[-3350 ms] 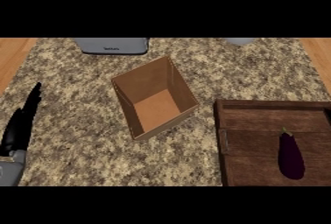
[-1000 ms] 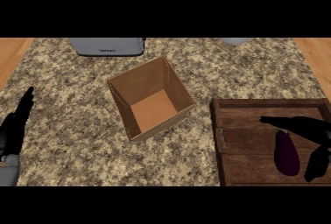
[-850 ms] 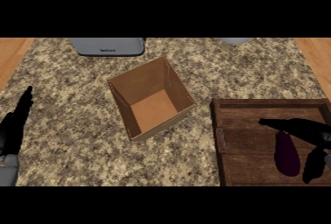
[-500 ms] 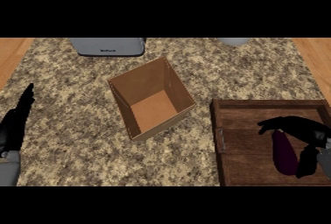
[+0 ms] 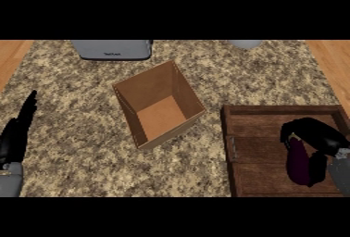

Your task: Pick the eggplant from the tray and place it in the cardboard box

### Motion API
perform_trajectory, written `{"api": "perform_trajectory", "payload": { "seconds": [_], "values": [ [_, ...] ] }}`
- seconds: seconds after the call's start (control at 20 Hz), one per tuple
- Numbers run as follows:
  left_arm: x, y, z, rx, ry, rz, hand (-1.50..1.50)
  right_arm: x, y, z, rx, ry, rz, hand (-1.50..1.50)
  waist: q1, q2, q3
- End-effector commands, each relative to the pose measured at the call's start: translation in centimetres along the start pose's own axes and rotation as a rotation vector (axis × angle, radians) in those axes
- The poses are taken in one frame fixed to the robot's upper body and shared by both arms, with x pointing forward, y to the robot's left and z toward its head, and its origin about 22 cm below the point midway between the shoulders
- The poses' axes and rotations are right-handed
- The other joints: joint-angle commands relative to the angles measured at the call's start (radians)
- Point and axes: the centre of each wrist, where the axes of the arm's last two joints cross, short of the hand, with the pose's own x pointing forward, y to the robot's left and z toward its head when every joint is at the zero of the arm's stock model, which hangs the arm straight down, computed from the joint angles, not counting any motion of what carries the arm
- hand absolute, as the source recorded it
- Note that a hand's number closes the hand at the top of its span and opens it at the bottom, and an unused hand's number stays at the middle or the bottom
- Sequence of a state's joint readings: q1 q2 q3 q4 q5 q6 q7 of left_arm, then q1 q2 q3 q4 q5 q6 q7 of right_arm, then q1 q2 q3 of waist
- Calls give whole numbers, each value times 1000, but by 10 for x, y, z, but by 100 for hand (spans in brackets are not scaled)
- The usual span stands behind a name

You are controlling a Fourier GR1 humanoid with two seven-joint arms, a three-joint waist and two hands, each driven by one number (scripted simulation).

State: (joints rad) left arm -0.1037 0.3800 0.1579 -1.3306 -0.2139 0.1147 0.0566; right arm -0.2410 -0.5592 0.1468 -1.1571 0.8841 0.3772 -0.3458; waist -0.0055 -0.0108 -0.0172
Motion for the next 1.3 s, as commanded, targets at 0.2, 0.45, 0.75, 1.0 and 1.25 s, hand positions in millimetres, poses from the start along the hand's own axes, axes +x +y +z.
{"api": "perform_trajectory", "payload": {
  "seconds": [0.2,0.45,0.75,1.0,1.25],
  "values": [
    [-15,10,9,31,55,-1,0,71,48,-7,-354,299,-143,150,-62,-14,14],
    [-14,13,11,32,62,-6,0,117,28,32,-573,393,-52,150,-52,-9,14],
    [-13,-16,13,3,45,11,0,184,-4,67,-894,287,5,150,-23,3,15],
    [-8,-2,2,-12,-2,12,0,229,-20,91,-907,179,17,150,-1,9,16],
    [8,7,-7,-9,-4,-4,0,278,-56,61,-884,82,-70,150,13,12,16]
  ]
}}
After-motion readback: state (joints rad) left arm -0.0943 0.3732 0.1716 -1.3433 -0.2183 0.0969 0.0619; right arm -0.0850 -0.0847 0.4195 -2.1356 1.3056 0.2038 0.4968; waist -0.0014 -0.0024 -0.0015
